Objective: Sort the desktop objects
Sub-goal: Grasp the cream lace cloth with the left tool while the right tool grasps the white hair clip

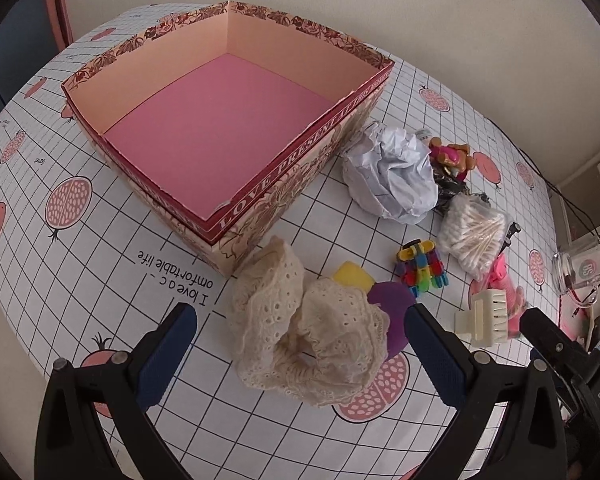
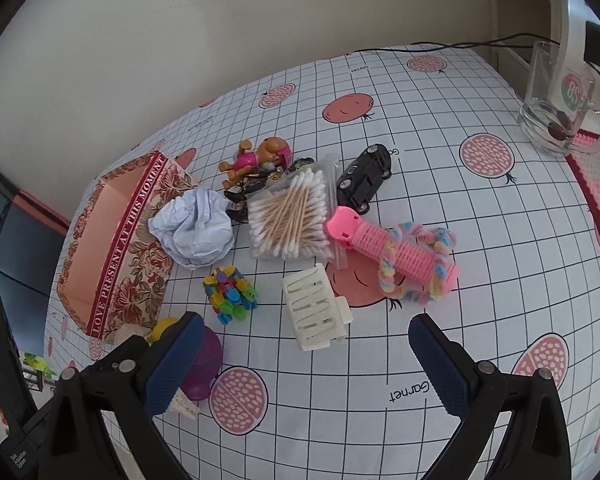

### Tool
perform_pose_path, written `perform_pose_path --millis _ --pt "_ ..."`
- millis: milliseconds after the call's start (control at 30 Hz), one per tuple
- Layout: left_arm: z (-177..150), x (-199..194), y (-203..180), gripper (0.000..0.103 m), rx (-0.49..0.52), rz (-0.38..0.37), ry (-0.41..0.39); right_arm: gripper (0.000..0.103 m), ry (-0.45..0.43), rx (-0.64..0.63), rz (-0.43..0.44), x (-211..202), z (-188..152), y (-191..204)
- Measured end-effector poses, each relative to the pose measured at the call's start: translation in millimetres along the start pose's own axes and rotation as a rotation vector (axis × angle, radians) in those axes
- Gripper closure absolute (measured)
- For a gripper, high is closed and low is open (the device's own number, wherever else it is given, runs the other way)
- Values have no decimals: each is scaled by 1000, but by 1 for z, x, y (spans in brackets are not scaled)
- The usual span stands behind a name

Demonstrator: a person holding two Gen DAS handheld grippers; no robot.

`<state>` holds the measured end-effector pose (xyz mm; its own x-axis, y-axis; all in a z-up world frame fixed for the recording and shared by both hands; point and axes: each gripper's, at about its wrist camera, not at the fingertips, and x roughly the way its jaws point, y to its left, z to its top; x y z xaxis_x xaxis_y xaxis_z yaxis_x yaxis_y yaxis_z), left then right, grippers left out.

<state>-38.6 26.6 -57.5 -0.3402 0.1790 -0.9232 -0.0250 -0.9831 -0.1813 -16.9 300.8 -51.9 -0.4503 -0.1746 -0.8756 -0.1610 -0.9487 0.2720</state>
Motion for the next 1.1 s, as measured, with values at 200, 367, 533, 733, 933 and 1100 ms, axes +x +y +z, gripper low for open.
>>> perform_pose_path --millis 200,367,533,733,933,1100 --pt "-2 8 9 8 -60 -26 48 0 36 16 -17 11 0 -6" --pt "-3 10 16 14 -119 -74 68 5 48 -25 -40 18 1 0" --pt "-4 11 19 17 -141 -70 76 26 68 -66 -39 25 -1 7" --pt "-5 11 20 26 -153 -92 79 41 72 -71 -34 31 -1 12" --pt "-8 9 21 39 -165 -123 79 60 90 -51 -42 38 -1 9" --pt "-8 17 23 58 -179 -137 117 69 109 -33 -42 44 -2 7"
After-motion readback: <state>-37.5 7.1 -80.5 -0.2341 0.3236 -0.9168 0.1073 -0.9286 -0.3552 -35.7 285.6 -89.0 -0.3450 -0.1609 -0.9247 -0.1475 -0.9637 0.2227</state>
